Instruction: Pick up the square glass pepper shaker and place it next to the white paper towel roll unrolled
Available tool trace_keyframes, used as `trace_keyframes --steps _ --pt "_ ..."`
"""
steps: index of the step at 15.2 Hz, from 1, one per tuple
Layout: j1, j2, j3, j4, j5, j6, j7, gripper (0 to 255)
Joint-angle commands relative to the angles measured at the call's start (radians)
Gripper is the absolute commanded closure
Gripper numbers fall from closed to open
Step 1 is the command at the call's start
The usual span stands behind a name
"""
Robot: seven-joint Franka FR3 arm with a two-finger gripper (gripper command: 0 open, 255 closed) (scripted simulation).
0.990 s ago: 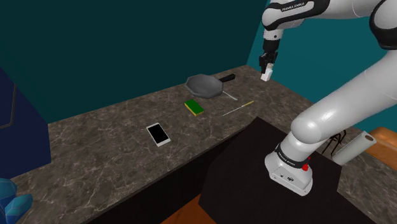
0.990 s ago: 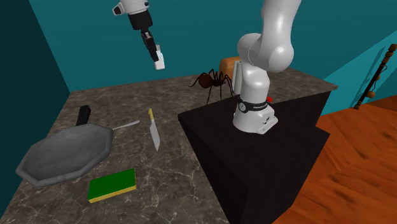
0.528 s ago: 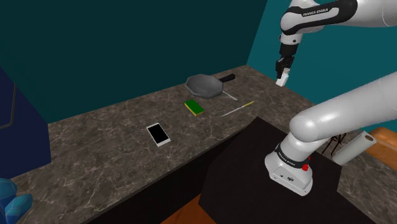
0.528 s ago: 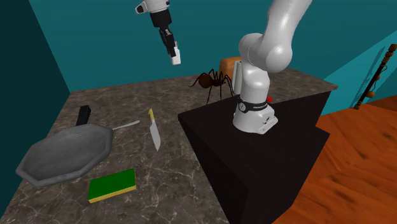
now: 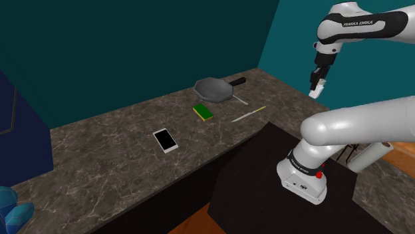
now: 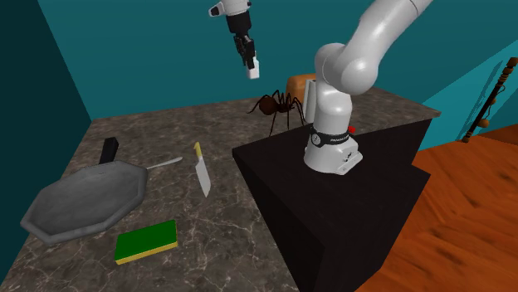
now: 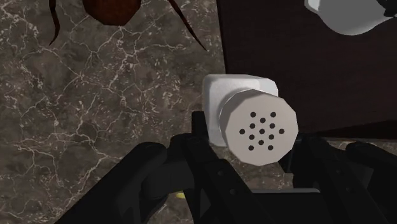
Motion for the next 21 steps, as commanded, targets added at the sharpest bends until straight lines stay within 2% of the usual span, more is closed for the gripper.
trace_keyframes --steps 1,7,13,21 --pt "-0.034 -0.045 -0.024 -0.021 -0.038 -0.014 -0.039 255" --pt "-0.141 -0.162 -0.106 -0.059 -0.154 -0.057 -0.168 255" --pt "-0.240 -0.234 -0.206 -0.053 -0.271 -0.083 -0.315 255" --pt "-0.324 -0.261 -0.364 0.022 -0.416 -0.085 -0.516 255"
